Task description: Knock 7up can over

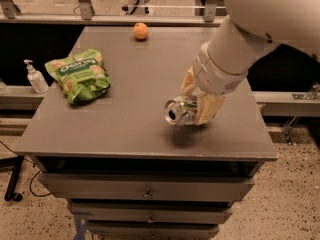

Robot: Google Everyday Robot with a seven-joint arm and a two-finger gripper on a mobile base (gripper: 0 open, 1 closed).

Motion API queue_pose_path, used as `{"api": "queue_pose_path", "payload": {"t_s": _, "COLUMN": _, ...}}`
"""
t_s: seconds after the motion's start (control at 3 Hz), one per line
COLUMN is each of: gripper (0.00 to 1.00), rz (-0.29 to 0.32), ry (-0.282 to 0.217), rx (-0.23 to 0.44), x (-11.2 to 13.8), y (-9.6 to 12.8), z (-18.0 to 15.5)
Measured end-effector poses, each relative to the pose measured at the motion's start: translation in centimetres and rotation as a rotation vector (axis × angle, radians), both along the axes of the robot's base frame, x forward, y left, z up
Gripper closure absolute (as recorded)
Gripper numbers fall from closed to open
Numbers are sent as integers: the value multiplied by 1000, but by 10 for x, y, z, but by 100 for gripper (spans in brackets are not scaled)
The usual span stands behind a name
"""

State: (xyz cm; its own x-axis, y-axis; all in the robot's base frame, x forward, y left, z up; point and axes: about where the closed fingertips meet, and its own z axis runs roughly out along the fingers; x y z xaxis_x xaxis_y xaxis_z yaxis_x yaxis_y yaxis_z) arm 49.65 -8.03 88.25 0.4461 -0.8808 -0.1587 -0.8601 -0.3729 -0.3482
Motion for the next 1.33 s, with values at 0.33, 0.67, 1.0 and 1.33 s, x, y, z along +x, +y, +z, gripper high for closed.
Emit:
{"api": "queue_pose_path", "payload": {"t_s": 0.33, "gripper": 100, "rz": 42, "ry": -24, "rx": -201, "x": 0, "y": -19, "z": -30}}
{"api": "queue_pose_path", "payload": {"t_s": 0.67, "gripper": 82, "rz": 40, "ry": -37, "rx": -275, "x": 5, "y": -30, "z": -33}}
{"api": "queue_pose_path", "payload": {"t_s": 1.0, "gripper": 59, "rz": 40, "ry": -36, "rx": -275, "x": 6, "y": -30, "z": -33}}
{"api": "queue_pose_path", "payload": {"t_s": 1.33, "gripper": 35, "rz": 12, "ry": -32, "rx": -360, "x": 22, "y": -54, "z": -32}}
